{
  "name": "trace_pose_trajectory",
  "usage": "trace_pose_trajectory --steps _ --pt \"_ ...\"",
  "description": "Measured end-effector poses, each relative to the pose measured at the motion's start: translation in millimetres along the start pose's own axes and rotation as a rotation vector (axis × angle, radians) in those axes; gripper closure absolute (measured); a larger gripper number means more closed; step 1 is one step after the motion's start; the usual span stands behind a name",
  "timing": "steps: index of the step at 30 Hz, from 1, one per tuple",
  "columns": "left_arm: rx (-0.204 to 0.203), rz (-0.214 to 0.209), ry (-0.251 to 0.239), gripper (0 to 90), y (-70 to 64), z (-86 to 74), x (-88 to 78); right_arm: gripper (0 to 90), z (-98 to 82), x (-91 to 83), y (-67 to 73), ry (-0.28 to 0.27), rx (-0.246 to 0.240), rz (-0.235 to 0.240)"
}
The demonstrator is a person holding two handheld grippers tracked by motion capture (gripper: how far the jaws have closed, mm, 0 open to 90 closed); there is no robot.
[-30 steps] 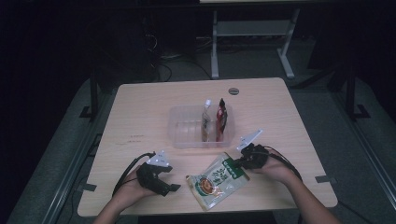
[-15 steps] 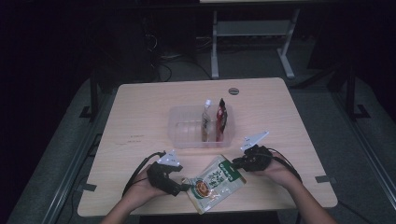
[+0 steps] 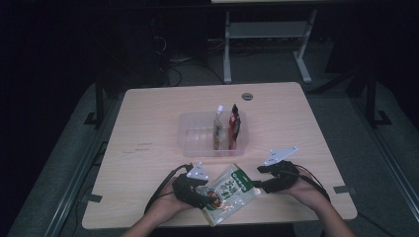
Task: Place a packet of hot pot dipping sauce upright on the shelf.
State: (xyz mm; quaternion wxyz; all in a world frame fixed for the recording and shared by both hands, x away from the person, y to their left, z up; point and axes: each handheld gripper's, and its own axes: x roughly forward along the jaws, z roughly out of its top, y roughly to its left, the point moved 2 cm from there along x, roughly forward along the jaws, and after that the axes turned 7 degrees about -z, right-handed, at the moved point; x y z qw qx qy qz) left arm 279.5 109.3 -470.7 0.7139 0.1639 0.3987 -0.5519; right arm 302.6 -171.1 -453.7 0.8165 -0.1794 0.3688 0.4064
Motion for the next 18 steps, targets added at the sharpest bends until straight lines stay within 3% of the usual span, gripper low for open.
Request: trace_pose_trajectory --steps 1,5,6,8,10,11,14,18 --pt "0.006 0.004 0.016 35.8 0.4 -0.6 1.7 40.2 0.3 1.2 -0.7 -0.006 0.008 0.000" --pt "0.009 0.013 0.005 51.2 -1.9 -0.1 5.4 39.2 0.8 4.1 -2.1 -0.005 0.005 -0.004" --pt "0.042 0.044 0.023 57.4 -2.0 1.1 5.0 38.7 0.9 4.7 -2.5 -0.007 0.004 -0.004" --pt "0.013 0.043 0.007 64.2 -1.5 1.5 5.6 37.5 1.6 5.3 -2.0 -0.003 0.013 -0.003" --pt "0.013 0.037 0.015 71.5 -0.4 1.4 4.5 35.8 2.1 5.9 -2.1 -0.006 0.019 0.001" --pt "-0.002 0.014 0.014 76.4 0.6 1.6 4.0 34.9 2.4 6.5 -2.1 -0.010 0.025 0.010" --pt "0.015 -0.006 0.003 87.0 0.9 2.9 1.5 33.3 3.7 7.7 -2.3 -0.007 0.040 0.036" --pt "0.047 -0.030 -0.050 89.9 0.0 3.4 -8.1 30.3 7.8 11.2 -3.1 -0.028 0.067 0.091"
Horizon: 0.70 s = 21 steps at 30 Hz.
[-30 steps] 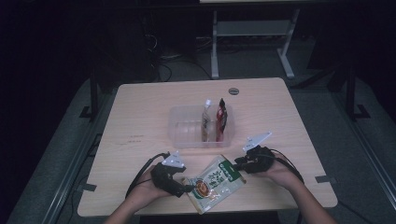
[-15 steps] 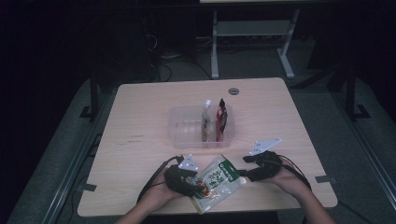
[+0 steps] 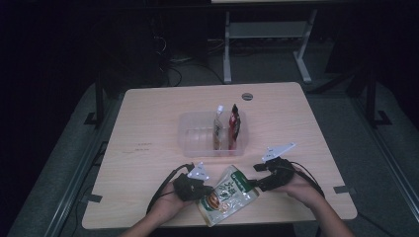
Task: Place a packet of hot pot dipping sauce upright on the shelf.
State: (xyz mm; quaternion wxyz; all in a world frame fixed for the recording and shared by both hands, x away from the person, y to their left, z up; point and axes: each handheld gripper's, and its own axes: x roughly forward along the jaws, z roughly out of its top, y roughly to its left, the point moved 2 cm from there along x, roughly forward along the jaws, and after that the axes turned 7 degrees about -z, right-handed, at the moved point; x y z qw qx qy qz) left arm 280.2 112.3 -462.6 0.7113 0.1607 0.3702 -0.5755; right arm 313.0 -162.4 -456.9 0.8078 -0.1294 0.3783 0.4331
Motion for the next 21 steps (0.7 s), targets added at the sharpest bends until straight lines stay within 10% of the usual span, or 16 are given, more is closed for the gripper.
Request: trace_pose_trajectory --steps 13,21 --pt "0.094 0.005 -0.155 90.0 -8.2 4.1 -46.8 24.8 25.7 23.4 1.3 -0.061 0.025 0.186" --pt "0.101 0.047 -0.200 90.0 -11.6 -2.8 -64.2 41.9 38.2 34.6 8.7 -0.050 -0.003 0.326"
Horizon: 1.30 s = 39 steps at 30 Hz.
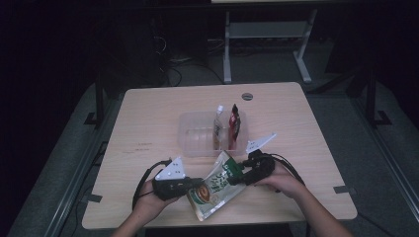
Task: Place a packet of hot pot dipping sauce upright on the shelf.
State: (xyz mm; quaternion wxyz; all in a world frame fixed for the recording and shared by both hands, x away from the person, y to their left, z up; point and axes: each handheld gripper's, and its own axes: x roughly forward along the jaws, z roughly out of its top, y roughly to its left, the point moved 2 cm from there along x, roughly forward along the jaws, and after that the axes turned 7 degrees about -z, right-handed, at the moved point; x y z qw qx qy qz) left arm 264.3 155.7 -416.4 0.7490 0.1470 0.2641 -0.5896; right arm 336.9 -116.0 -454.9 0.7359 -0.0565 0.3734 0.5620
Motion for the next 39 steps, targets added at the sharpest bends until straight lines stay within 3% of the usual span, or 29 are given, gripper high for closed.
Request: trace_pose_trajectory --steps 3,7,10,12,13,16,18,20,24,27,30,32,35,39 --pt "-0.013 0.012 -0.018 90.0 -2.2 -3.3 -6.7 48.2 4.0 3.5 -2.2 -0.021 -0.004 0.040" --pt "-0.032 0.043 -0.027 89.9 0.1 -9.6 -16.0 68.4 11.4 1.3 -2.2 -0.040 -0.038 0.051" --pt "-0.025 0.042 -0.052 89.9 2.5 -10.6 -22.4 75.1 16.5 -0.2 1.9 -0.052 -0.046 0.089" --pt "-0.003 0.029 -0.068 90.0 2.0 -9.1 -24.8 67.4 18.2 1.6 2.9 -0.063 -0.064 0.085" --pt "0.003 0.024 -0.069 90.0 1.0 -7.7 -24.9 64.3 18.3 2.1 2.3 -0.061 -0.052 0.094" --pt "0.019 0.033 -0.059 90.0 0.7 -6.9 -22.8 75.3 17.8 0.8 1.5 -0.062 -0.055 0.083" --pt "0.016 0.021 -0.075 89.9 2.6 -7.1 -23.3 76.7 18.3 -1.8 1.9 -0.072 -0.052 0.100" --pt "0.020 0.027 -0.076 89.9 4.2 -6.9 -23.8 84.8 18.4 -2.9 2.8 -0.077 -0.059 0.117" --pt "0.016 0.030 -0.085 89.7 7.4 -7.4 -25.6 89.8 19.1 -4.5 7.7 -0.069 -0.080 0.133" --pt "-0.011 0.065 -0.112 88.7 14.0 -8.7 -29.5 90.0 21.9 -7.4 11.2 -0.095 -0.094 0.143" --pt "-0.047 0.098 -0.135 84.6 22.6 -10.5 -34.3 90.0 28.4 -11.2 17.5 -0.145 -0.103 0.178" --pt "-0.080 0.125 -0.150 80.1 27.1 -11.8 -36.3 90.0 32.6 -10.8 22.7 -0.148 -0.128 0.178" --pt "-0.116 0.161 -0.162 62.0 32.3 -14.6 -39.9 90.0 36.6 -8.1 27.8 -0.162 -0.143 0.176" --pt "-0.141 0.170 -0.162 53.9 34.5 -18.3 -43.1 90.0 48.2 -13.7 32.6 -0.221 -0.154 0.190"
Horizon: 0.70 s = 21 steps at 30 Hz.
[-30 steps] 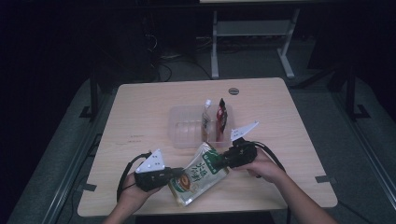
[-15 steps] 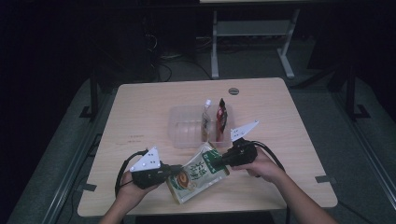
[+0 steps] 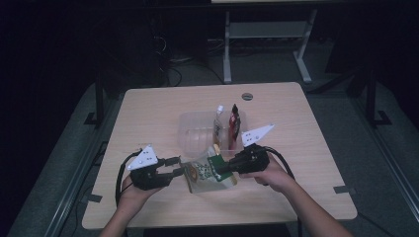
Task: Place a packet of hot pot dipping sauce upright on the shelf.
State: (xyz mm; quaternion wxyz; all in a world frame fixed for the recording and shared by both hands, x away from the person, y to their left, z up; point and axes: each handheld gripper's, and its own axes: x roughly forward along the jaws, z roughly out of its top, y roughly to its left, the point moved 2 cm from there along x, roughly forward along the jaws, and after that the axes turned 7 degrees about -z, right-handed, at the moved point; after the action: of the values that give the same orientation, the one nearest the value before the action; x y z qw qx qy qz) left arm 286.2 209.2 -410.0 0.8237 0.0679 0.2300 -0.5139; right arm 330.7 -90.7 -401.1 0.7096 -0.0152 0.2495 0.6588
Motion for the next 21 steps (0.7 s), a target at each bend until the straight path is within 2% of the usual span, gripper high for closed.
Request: trace_pose_trajectory --steps 4,10,11,16,19,21 --pt "-0.014 -0.002 0.004 50.4 1.4 -2.6 -0.9 90.0 20.0 0.9 3.8 -0.036 -0.036 -0.015" --pt "-0.018 -0.006 0.015 46.4 2.2 -6.1 -0.9 90.0 47.5 -1.2 -5.5 -0.116 -0.046 -0.069" --pt "-0.011 -0.009 0.024 46.2 3.2 -6.3 -1.3 90.0 52.2 -1.8 -8.0 -0.121 -0.049 -0.082" --pt "-0.036 -0.020 0.036 44.9 3.3 -7.6 0.9 90.0 75.8 -1.0 -23.0 -0.148 -0.040 -0.136" --pt "-0.037 -0.027 0.045 44.5 3.3 -8.6 2.1 90.0 86.6 4.1 -35.3 -0.155 -0.036 -0.173" --pt "-0.040 -0.028 0.042 44.3 3.4 -9.1 2.9 90.0 92.0 7.7 -44.2 -0.172 -0.017 -0.177"
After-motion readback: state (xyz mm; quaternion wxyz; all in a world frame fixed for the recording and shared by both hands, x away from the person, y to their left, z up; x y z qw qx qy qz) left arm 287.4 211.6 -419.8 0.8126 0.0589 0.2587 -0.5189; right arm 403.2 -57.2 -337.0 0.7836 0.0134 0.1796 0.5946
